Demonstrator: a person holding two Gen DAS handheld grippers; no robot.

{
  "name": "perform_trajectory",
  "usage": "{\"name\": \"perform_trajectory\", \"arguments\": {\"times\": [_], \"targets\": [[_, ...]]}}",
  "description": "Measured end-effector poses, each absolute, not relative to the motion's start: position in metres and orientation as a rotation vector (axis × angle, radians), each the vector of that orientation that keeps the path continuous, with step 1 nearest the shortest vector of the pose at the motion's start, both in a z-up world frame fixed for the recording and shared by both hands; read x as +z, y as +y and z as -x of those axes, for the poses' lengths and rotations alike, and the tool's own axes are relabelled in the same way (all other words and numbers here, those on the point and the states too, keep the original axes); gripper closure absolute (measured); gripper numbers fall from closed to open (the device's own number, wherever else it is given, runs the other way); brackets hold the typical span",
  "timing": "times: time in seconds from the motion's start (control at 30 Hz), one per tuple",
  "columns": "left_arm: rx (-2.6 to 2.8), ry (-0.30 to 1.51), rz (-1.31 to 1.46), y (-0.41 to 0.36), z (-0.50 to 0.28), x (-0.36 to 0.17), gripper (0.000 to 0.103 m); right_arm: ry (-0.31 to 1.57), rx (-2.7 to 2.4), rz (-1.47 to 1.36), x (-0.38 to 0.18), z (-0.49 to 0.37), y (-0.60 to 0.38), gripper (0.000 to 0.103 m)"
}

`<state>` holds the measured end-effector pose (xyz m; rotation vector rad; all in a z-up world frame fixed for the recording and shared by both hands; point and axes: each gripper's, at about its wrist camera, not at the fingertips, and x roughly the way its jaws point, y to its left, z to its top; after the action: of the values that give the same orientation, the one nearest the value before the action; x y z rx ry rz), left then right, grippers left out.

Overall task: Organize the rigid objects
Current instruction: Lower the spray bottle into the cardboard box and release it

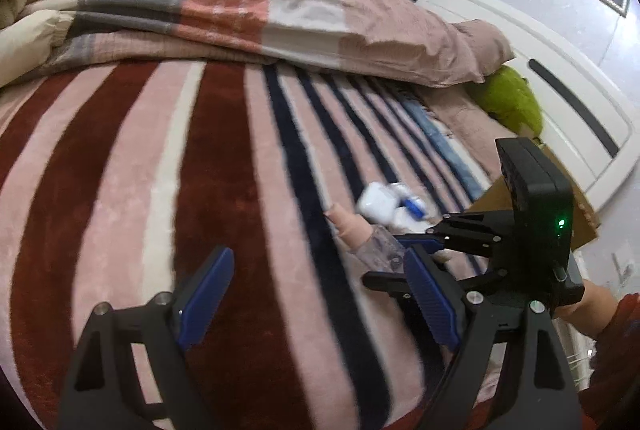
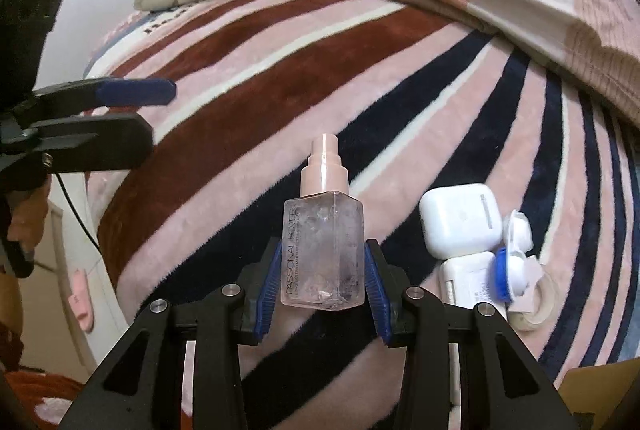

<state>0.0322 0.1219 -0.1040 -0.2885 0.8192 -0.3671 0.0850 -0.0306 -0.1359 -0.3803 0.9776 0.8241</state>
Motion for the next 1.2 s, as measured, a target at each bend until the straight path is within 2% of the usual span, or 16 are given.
{"name": "perform_trajectory", "arguments": {"times": [0.2,0.27,0.33,0.4,0.7,0.87,1.13,1.17,1.2], "targets": [[-0.503,0.753,0.308,0.083,-0.033,-0.065,0.019,0.858,0.866,0.336,-0.080,-0.063,-0.052,0.068],[-0.543,0.723,0.302,0.065,-0.033,-0.047,0.028,0.821,0.881,0.318,-0.061,-0.054,-0.063,0.068],[-0.585,0.704,0.291,0.046,-0.034,-0.028,0.052,0.766,0.891,0.305,-0.039,-0.042,-0.075,0.068],[-0.618,0.676,0.280,0.025,-0.034,-0.010,0.060,0.712,0.883,0.300,-0.020,-0.032,-0.089,0.068],[-0.696,0.655,0.148,-0.083,-0.053,0.040,0.061,0.598,0.761,0.177,0.025,-0.026,-0.190,0.068],[-0.739,0.733,0.097,-0.142,-0.073,0.036,0.061,0.618,0.690,0.144,0.023,-0.032,-0.237,0.068],[-0.766,0.840,0.035,-0.194,-0.095,0.016,0.061,0.719,0.607,0.117,0.004,-0.052,-0.287,0.068],[-0.760,0.850,0.019,-0.198,-0.096,0.014,0.059,0.729,0.602,0.116,0.001,-0.053,-0.290,0.068],[-0.753,0.858,-0.003,-0.201,-0.097,0.012,0.049,0.738,0.597,0.124,-0.001,-0.055,-0.290,0.068]]}}
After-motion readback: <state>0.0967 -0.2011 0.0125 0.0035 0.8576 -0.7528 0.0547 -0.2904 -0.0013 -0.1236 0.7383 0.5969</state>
